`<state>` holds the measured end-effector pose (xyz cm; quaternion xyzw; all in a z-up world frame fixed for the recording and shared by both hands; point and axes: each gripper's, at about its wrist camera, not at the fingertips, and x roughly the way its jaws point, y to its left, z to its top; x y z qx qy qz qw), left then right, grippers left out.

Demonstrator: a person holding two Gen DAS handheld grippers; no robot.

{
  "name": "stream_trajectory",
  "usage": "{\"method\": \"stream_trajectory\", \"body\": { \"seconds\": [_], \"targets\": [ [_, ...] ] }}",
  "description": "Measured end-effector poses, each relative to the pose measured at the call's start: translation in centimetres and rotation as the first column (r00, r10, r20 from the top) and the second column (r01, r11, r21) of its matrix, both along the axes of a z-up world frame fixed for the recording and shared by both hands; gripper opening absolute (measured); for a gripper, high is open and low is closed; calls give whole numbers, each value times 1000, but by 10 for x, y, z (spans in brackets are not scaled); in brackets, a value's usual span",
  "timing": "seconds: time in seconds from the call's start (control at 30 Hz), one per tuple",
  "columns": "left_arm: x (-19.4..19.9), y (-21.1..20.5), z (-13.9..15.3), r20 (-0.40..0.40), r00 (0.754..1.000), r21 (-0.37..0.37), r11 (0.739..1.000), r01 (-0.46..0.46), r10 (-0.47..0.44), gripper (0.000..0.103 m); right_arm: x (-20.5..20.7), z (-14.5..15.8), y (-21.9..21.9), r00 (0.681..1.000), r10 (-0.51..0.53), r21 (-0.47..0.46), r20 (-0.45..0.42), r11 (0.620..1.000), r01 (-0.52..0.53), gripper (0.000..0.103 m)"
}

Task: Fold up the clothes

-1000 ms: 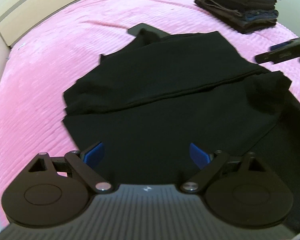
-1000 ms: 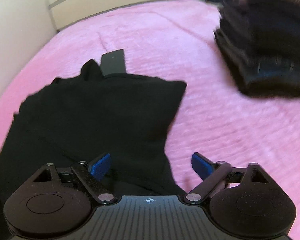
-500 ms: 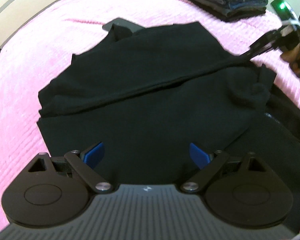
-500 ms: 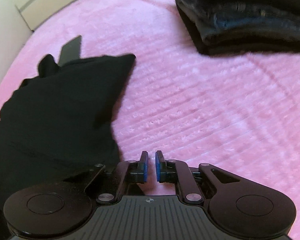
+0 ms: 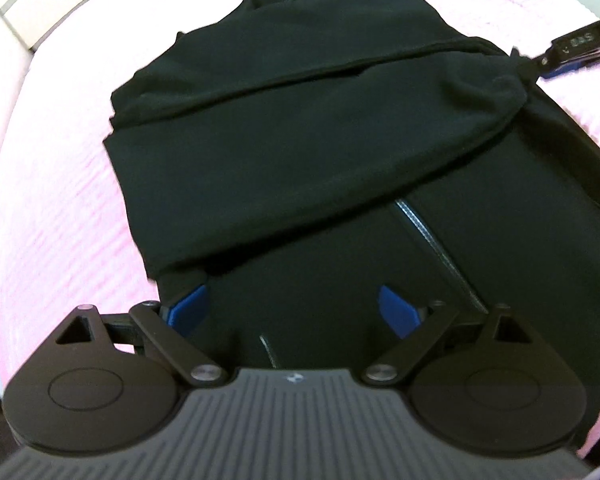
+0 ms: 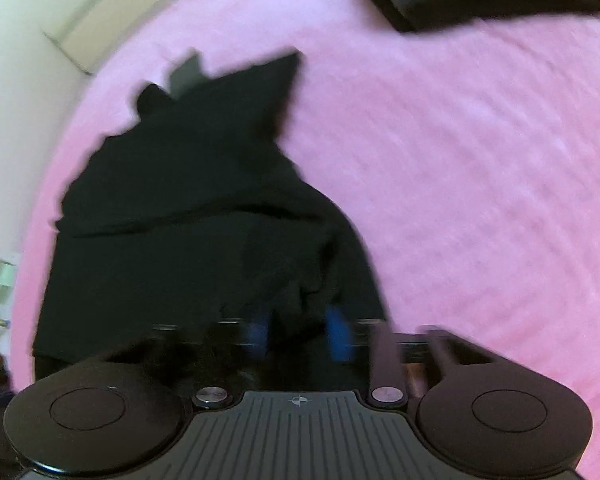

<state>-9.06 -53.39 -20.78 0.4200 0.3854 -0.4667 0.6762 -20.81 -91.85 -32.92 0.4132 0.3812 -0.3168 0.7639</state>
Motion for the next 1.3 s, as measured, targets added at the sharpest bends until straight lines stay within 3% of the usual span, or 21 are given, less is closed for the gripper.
{"method": "stream_trajectory", "body": {
  "seconds": [0.07, 0.2, 0.43, 0.5, 0.63, 0.73, 0.87, 1.0, 1.1, 1.3],
  "targets": [
    [-10, 7, 3, 0, 1000, -6, 1000, -17, 17, 90, -1, -12, -3, 999, 9, 24, -30, 1000, -8, 25],
    [-24, 17, 11, 6, 999, -15, 999, -43, 43, 90, 6, -2, 0, 994, 80, -30, -71, 996, -82, 26],
    [-36, 49, 16, 44, 996, 1, 997, -71, 71, 90, -17, -6, 40, 970, 183, -38, -158, 981, -191, 47],
    [-40, 64, 15, 53, 997, 18, 998, -57, 56, 90, -28, -8, 62, 961, 211, -35, -179, 975, -220, 63],
    [-53, 99, 7, 75, 997, 50, 998, 26, -30, 90, -41, -5, 113, 916, 285, -73, -283, 946, -316, 66],
    [-68, 129, -1, 99, 984, 74, 987, 141, -148, 90, -51, 1, 153, 897, 310, -84, -314, 933, -351, 74],
    [-94, 174, -10, 122, 930, 85, 938, 337, -346, 90, -61, 7, 204, 874, 361, -105, -327, 905, -413, 74],
    [-119, 216, -22, 147, 839, 100, 851, 515, -525, 90, -64, 11, 247, 840, 409, -132, -357, 868, -479, 74],
    [-134, 236, -32, 183, 769, 129, 790, 599, -613, 89, -63, 13, 267, 825, 436, -143, -360, 848, -511, 74],
    [-146, 257, -62, 289, 640, 239, 701, 672, -712, 87, -58, 17, 283, 798, 489, -162, -352, 808, -566, 74]
  ]
}}
